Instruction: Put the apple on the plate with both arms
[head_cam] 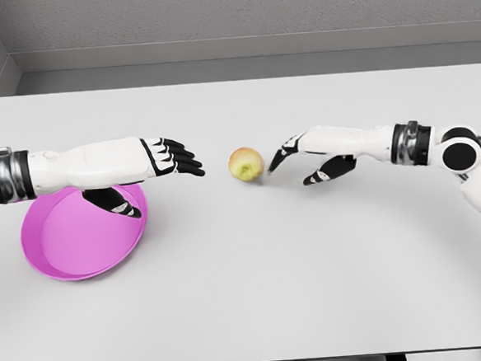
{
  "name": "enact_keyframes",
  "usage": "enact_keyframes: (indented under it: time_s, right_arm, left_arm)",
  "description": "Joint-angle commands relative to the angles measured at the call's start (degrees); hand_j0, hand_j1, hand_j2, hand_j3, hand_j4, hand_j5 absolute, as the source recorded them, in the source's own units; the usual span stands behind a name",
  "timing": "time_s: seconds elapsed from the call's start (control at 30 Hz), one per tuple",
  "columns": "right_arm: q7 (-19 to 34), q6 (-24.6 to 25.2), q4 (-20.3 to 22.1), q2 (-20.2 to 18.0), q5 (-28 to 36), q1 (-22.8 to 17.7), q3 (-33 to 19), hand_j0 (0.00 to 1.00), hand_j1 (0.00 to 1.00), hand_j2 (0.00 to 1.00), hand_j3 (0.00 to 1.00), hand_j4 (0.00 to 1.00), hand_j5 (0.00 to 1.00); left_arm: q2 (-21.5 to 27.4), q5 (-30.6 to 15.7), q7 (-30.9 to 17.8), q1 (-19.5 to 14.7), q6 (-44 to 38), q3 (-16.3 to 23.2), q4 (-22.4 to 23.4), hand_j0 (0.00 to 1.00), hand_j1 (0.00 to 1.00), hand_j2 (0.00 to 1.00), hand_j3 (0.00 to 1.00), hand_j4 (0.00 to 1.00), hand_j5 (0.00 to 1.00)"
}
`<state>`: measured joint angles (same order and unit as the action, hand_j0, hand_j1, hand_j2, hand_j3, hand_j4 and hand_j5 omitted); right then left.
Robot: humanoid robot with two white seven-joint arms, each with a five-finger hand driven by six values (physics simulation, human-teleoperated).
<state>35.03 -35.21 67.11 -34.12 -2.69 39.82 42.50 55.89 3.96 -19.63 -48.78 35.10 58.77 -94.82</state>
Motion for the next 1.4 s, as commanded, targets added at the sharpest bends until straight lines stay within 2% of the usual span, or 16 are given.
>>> enact_keyframes:
  time_s: [0.0, 0.07, 0.13, 0.2, 0.27, 0.47, 0.57, 0.6, 0.67, 0.73, 0.77, 0.87, 0.9, 1.2, 1.3, 1.37]
  right_arm:
    - [-0.03, 0.21, -0.67, -3.05, 0.49, -0.18, -6.98, 1.00, 1.00, 1.00, 1.00, 1.00, 1.00]
    - [-0.03, 0.21, -1.45, -5.51, 0.50, -1.93, -11.55, 1.00, 1.00, 1.00, 1.00, 1.00, 1.00]
    - [-0.03, 0.21, -6.20, -5.52, 0.49, -2.46, -13.84, 1.00, 1.00, 1.00, 1.00, 1.00, 1.00]
    - [-0.03, 0.21, -8.58, -5.60, 0.49, -3.16, -14.46, 1.00, 1.00, 1.00, 1.00, 1.00, 1.00]
    - [-0.03, 0.21, -9.81, -5.69, 0.49, -4.57, -17.01, 1.00, 1.00, 1.00, 1.00, 1.00, 1.00]
    - [-0.03, 0.21, -10.51, -7.27, 0.23, -5.45, -17.45, 1.00, 1.00, 1.00, 1.00, 1.00, 1.00]
    - [-0.03, 0.21, -12.71, -6.92, -0.03, -6.33, -23.24, 1.00, 1.00, 1.00, 1.00, 1.00, 1.00]
    - [-0.03, 0.21, -12.71, -7.01, -0.03, -6.33, -23.51, 1.00, 1.00, 1.00, 1.00, 1.00, 1.00]
    - [-0.03, 0.21, -12.80, -7.27, -0.03, -6.33, -23.51, 1.00, 1.00, 1.00, 1.00, 1.00, 1.00]
    - [-0.03, 0.21, -12.97, -7.27, -0.12, -6.51, -23.51, 1.00, 1.00, 1.00, 1.00, 1.00, 1.00]
    - [-0.03, 0.21, -13.06, -7.27, -0.21, -6.51, -23.51, 1.00, 1.00, 1.00, 1.00, 1.00, 1.00]
    - [-0.03, 0.21, -14.11, -7.36, -0.47, -6.51, -23.51, 1.00, 1.00, 1.00, 1.00, 1.00, 1.00]
    - [-0.03, 0.21, -14.29, -7.27, -1.44, -6.42, -23.51, 1.00, 1.00, 1.00, 1.00, 1.00, 1.00]
    - [-0.03, 0.21, -17.01, -7.27, -2.93, -5.98, -23.51, 1.00, 1.00, 1.00, 1.00, 1.00, 1.00]
    - [-0.03, 0.21, -17.45, -7.19, -3.11, -5.89, -23.51, 1.00, 1.00, 1.00, 1.00, 1.00, 1.00]
    - [-0.03, 0.21, -17.63, -7.19, -3.11, -5.89, -23.51, 1.00, 1.00, 1.00, 1.00, 1.00, 1.00]
  left_arm:
    - [0.01, -0.35, 0.03, 0.00, -0.10, -0.06, -0.01, 1.00, 1.00, 1.00, 1.00, 1.00, 1.00]
    - [0.01, -0.27, 0.03, 0.00, -0.10, -0.06, -0.02, 1.00, 1.00, 1.00, 1.00, 1.00, 1.00]
    - [-0.08, -0.27, 0.03, 0.00, -0.10, -0.06, -0.02, 1.00, 1.00, 1.00, 1.00, 1.00, 1.00]
    - [-0.08, -0.27, 0.03, 0.00, -0.10, -0.06, 0.07, 1.00, 1.00, 1.00, 1.00, 1.00, 1.00]
    - [-0.17, -0.27, 0.03, 0.00, -0.10, -0.06, 0.07, 1.00, 1.00, 1.00, 1.00, 1.00, 1.00]
    - [-0.17, -0.27, 0.03, 0.00, -0.10, -0.06, 0.16, 1.00, 1.00, 1.00, 1.00, 1.00, 1.00]
    - [-0.17, -0.27, 0.03, 0.00, -0.10, -0.06, 0.33, 1.00, 1.00, 1.00, 1.00, 1.00, 1.00]
    - [-0.60, -0.27, 0.12, -0.17, -0.10, 0.03, 2.79, 1.00, 1.00, 1.00, 1.00, 1.00, 1.00]
    - [-5.34, -0.09, -0.06, -2.19, -0.10, -0.58, 6.58, 1.00, 1.00, 1.00, 1.00, 1.00, 1.00]
    - [-12.73, 4.92, -6.12, -2.72, -0.10, -2.34, 6.84, 1.00, 1.00, 1.00, 1.00, 1.00, 1.00]
    - [-14.93, 5.71, -6.21, -4.04, -0.10, -2.17, 8.33, 1.00, 1.00, 1.00, 1.00, 1.00, 1.00]
    - [-21.69, 7.55, -6.30, -5.79, -0.10, -1.81, 18.96, 1.00, 1.00, 1.00, 1.00, 1.00, 1.00]
    - [-22.75, 10.19, -6.38, -6.67, -0.10, -1.81, 19.85, 1.00, 1.00, 1.00, 1.00, 1.00, 1.00]
    - [-21.70, 11.25, -6.65, -8.17, -0.10, -1.64, 19.32, 1.00, 1.00, 1.00, 1.00, 1.00, 1.00]
    - [-18.80, 11.25, -6.74, -8.87, -0.10, -1.55, 19.32, 1.00, 1.00, 1.00, 1.00, 1.00, 1.00]
    - [-18.36, 11.42, -8.58, -8.87, -0.10, 0.73, 19.32, 1.00, 1.00, 1.00, 1.00, 1.00, 1.00]
